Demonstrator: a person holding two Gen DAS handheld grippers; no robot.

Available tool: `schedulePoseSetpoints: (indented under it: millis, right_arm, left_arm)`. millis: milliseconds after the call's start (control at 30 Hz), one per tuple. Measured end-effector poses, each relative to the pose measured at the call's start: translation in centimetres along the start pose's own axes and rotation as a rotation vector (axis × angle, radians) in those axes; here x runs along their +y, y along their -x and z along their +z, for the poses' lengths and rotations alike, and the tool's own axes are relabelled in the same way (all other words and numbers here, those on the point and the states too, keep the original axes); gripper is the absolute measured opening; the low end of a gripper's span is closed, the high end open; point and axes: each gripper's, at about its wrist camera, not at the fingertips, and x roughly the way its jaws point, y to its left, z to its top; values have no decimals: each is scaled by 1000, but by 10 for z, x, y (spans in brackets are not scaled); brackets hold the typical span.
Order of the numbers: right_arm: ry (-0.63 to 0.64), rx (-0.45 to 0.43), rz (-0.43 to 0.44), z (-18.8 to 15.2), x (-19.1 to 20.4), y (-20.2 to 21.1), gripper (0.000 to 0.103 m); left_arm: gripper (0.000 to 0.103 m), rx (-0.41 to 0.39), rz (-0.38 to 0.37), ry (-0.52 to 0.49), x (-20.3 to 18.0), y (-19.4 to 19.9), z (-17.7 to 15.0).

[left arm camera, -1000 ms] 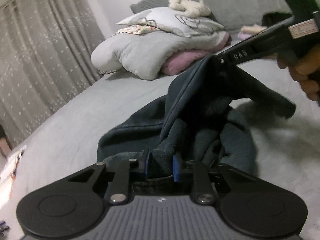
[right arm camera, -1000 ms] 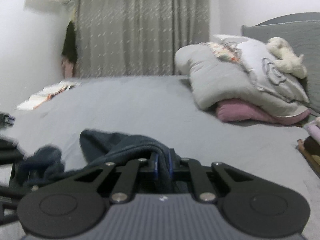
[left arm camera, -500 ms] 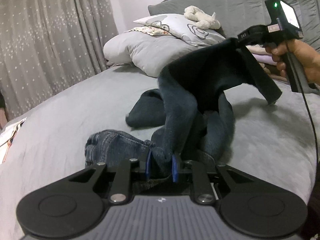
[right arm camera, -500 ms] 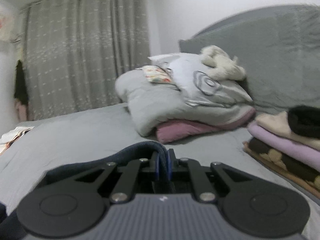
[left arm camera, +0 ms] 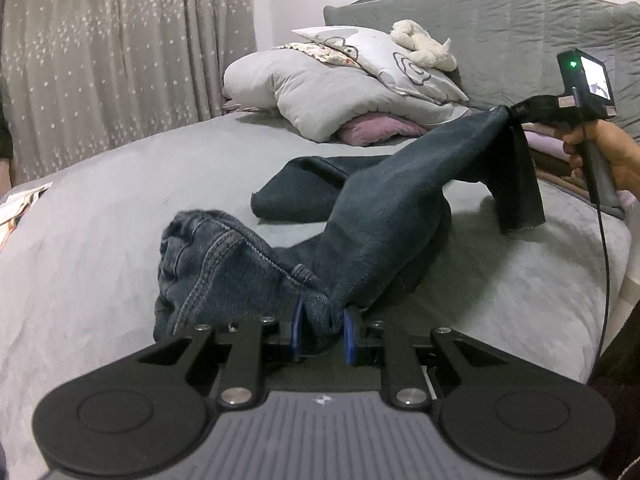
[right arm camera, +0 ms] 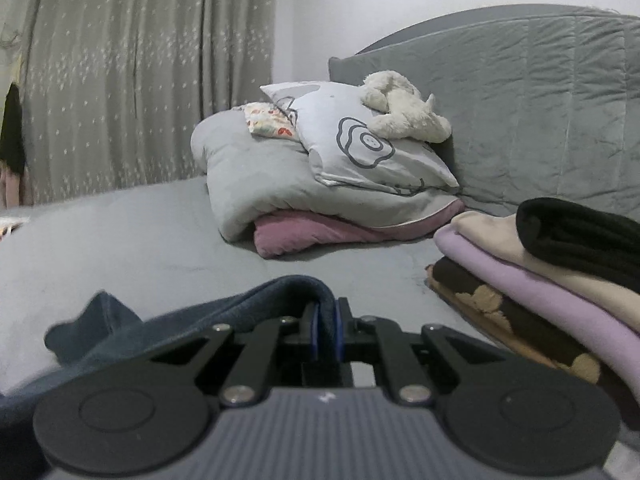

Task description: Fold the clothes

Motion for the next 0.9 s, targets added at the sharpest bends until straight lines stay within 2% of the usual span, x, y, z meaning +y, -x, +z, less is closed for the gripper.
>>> schedulePoseSetpoints:
  millis: [100,167,267,300,467,567,600,733,767,800,833,900]
  right_arm:
    - [40,-3,-16,-5,-4,5,8]
    - [117,-29,-43,-9,0,13,8]
    - [198,-49,-75,-15,4,20,8]
    - [221,-48,-79,-17,5,26,8]
    - [307,-18,-93,-32,1,34,8]
    - [368,3,-101,-43,-2,40,8]
    - [382,14,-103,-46,-3,42,8]
    - [405,60,-93,-55,-4,49,13]
    - [408,67,-83,-56,-5,53,17]
    - [411,74,-73,-58,-6,56,19]
    - [414,81,-63,-60,-6,60,24]
    - [417,87,-36,-61,-4,70,35]
  left_arm:
    - [17,10,-14,23,-4,-2,-5]
    - [15,16,-18,47,-7,0,-11]
    - [6,38,-38,111,-4,3,-20]
    - [0,43,-40,126,-2,4,-22]
    - [0,85,-18,212,12,10,-39]
    - [0,78,0,254,22,15,-37]
    - [3,78,9,259,25,15,-36]
    - [30,71,32,334,47,8,-25]
    - [33,60,32,366,55,5,-22]
    - [39,54,29,393,63,3,-21]
    - [52,52,23,417,71,1,-19]
    - [67,53,16,455,84,-4,-16]
